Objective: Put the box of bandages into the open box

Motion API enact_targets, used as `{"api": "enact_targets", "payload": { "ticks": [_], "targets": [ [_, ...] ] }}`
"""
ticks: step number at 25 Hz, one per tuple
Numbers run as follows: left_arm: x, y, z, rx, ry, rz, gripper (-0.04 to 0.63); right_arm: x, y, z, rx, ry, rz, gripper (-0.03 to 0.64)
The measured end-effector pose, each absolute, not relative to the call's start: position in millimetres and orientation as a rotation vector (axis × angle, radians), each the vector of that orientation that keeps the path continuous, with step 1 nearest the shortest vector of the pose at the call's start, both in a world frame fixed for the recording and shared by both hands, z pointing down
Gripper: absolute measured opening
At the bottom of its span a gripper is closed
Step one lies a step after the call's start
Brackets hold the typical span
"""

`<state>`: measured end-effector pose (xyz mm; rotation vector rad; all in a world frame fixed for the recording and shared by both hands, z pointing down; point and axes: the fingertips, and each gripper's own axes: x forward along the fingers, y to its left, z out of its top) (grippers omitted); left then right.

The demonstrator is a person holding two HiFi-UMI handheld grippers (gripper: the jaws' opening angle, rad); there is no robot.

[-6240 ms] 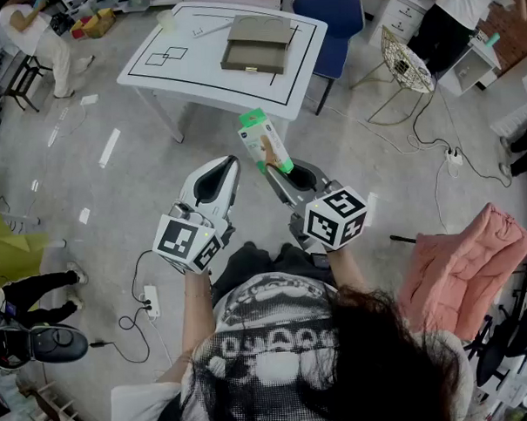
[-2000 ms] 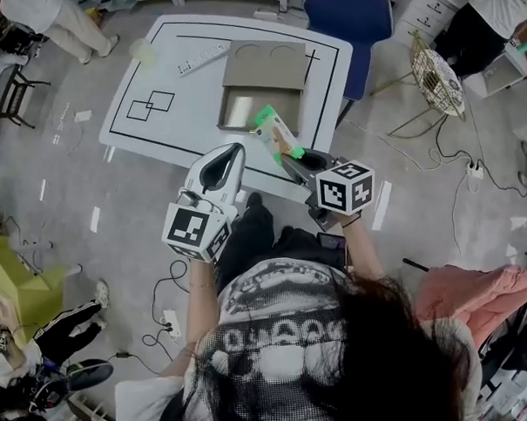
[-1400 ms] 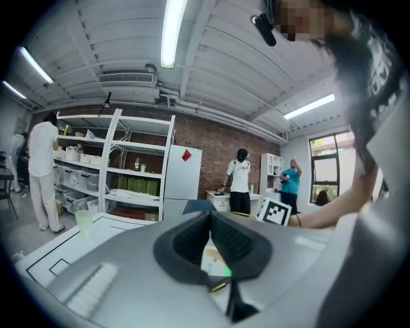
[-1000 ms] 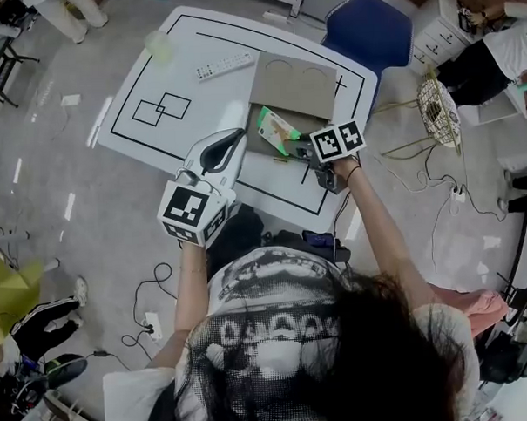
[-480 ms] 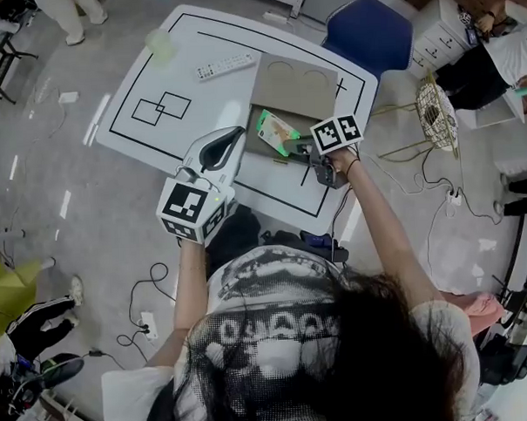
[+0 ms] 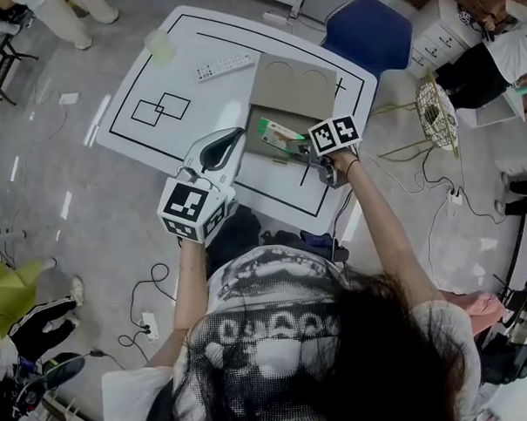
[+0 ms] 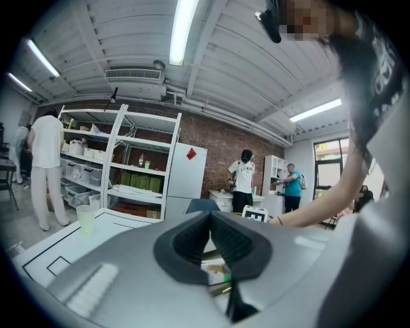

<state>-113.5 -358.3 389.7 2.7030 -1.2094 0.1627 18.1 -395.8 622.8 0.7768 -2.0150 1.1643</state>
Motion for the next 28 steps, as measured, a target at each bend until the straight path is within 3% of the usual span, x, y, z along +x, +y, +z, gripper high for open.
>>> {"api": "enact_targets", "payload": {
  "ticks": [21,28],
  "targets": [
    [-97.6,-353.2,391.7,2.715,-1.182,0.193,0.000,40.4,-410.8,587.6,0.933,-2.129,1.078,0.219],
    [-89.9,-346.3,393.2,2.690,-1.180,0.186,0.000,31.5,-400.9,543.9,0.948,-2.305,1.000,0.192]
  ]
}}
